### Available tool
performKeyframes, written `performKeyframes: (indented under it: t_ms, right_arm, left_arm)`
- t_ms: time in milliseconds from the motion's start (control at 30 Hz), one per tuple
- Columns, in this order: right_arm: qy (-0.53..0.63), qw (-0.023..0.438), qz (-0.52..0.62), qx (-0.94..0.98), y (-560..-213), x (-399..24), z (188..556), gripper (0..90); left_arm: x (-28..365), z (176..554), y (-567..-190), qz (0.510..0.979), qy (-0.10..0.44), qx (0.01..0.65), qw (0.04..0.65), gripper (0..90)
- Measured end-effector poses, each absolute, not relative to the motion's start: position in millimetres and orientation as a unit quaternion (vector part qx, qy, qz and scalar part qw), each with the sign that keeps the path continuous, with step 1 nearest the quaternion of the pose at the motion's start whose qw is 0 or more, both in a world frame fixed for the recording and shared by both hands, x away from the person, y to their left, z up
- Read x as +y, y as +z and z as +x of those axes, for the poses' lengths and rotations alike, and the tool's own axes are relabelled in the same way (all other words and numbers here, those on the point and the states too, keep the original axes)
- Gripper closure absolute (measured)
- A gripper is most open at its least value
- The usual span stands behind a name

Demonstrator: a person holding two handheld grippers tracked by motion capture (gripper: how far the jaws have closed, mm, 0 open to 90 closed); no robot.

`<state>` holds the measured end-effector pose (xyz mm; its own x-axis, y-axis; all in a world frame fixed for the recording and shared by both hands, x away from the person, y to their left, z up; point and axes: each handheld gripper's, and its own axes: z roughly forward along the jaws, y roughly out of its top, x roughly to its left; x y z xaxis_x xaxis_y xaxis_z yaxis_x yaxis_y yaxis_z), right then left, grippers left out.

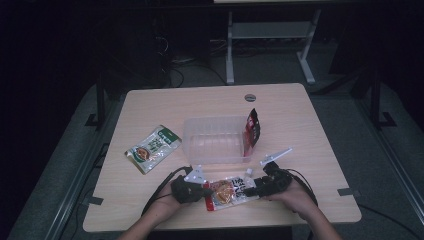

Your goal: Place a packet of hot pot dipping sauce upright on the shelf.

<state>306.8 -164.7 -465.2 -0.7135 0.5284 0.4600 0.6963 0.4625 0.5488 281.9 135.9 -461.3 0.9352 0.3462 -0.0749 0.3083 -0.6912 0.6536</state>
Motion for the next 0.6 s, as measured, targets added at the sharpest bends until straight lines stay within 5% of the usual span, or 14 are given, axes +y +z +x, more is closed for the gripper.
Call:
performKeyframes:
  t_ms: [200,600]
  right_arm:
    - [-0.373,0.137,-0.344,-0.851,-468.3,-162.3,311.5,59.6]
    - [-0.381,0.115,-0.303,-0.866,-464.5,-159.0,305.7,82.8]
  left_arm:
    - [136.3,282.1,-461.4,0.919,0.027,0.178,0.351,89.8]
    - [135.9,281.6,-461.3,0.919,0.028,0.178,0.351,89.8]
